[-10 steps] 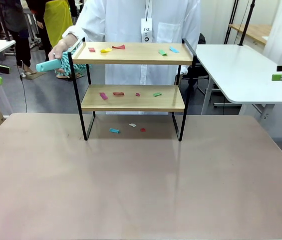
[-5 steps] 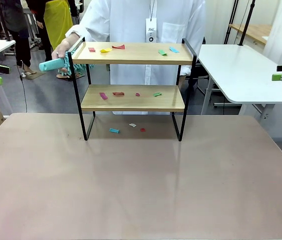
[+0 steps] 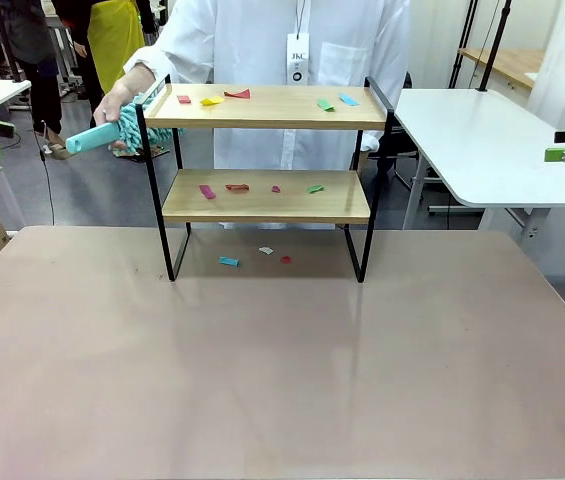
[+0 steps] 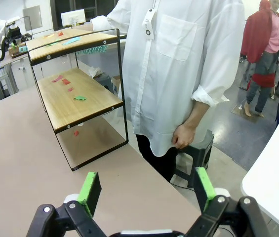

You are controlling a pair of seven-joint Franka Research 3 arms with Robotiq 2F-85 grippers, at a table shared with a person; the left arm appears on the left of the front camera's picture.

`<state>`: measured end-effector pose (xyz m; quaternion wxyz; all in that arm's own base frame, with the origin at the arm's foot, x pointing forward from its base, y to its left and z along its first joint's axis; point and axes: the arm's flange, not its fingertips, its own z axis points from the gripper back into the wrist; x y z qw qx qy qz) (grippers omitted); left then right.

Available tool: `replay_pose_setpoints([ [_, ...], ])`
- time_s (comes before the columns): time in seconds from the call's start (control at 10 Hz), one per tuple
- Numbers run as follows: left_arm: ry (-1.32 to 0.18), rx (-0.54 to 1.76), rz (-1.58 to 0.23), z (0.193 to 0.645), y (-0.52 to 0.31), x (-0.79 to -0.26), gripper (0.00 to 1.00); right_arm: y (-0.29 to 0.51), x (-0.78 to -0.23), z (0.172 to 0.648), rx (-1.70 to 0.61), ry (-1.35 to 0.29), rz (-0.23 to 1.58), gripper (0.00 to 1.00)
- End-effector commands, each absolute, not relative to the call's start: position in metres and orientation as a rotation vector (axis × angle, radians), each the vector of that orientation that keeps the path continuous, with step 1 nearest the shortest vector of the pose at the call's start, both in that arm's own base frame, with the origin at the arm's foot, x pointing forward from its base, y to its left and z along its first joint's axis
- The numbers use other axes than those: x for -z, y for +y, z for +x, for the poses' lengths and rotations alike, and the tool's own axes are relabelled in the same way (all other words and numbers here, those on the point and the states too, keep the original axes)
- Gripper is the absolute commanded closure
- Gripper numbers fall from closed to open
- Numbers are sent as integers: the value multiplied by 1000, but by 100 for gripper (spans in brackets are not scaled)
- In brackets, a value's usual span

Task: Clean the shelf.
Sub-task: Pick up the Duster handed by the human.

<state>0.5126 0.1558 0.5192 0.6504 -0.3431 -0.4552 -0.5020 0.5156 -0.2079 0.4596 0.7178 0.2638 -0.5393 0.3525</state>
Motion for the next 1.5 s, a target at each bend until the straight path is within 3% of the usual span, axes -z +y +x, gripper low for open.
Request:
replay_pose_setpoints([
  [0.0, -934, 1096, -718, 509, 148, -586, 0, -207, -460, 516, -782, -1193, 582, 0],
  [0.5, -535, 790, -414, 491, 64, -694, 0, -207, -460, 516, -782, -1193, 582, 0],
  [0.7, -464, 714, -287, 473, 24, -709, 0, -207, -460, 516, -782, -1193, 582, 0],
  [1.0, -470, 576, -118, 469, -29, -682, 0, -207, -460, 516, -782, -1193, 582, 0],
  [1.4, -516, 500, -99, 464, -51, -627, 0, -207, -460, 516, -782, -1193, 582, 0],
])
